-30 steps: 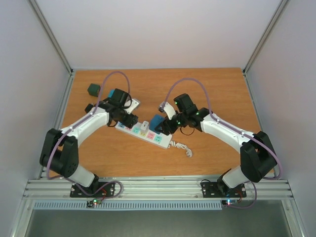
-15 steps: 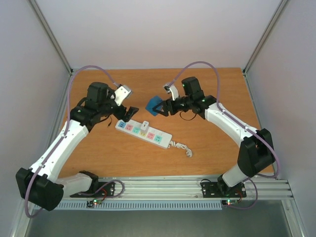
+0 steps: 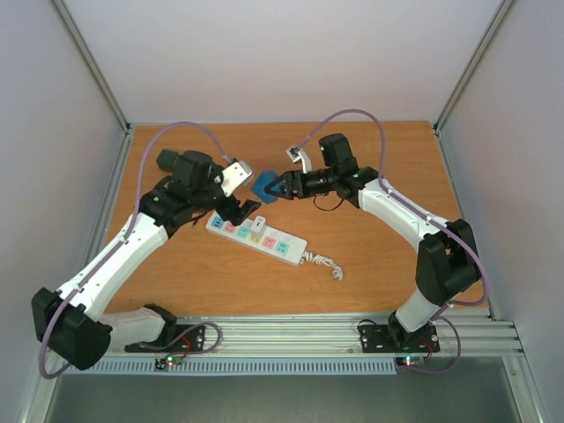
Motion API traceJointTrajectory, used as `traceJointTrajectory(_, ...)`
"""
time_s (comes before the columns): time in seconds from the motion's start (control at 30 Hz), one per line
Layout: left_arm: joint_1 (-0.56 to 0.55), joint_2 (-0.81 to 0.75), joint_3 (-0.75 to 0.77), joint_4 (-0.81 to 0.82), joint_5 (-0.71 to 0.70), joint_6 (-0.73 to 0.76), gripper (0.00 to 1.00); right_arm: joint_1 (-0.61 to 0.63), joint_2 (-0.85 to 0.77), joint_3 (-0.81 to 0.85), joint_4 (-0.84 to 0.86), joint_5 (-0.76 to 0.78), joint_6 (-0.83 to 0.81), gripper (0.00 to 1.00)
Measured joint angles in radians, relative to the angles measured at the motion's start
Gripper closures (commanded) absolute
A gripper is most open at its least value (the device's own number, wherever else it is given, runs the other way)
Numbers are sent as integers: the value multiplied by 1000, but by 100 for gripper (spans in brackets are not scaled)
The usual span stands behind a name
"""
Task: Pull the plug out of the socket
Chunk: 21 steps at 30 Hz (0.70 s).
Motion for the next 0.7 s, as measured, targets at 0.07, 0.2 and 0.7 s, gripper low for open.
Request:
traceJointTrajectory(0.07, -10, 16, 2, 0, -6, -1, 7, 4, 0, 0, 6, -9, 18, 58)
traceJointTrajectory(0.2, -32, 52, 19, -3, -12, -5, 11, 15, 0, 0, 19, -32, 38, 58)
traceJointTrajectory(0.7, -66, 137, 78, -10, -24, -46, 35, 39, 2, 0, 48, -37, 84, 55)
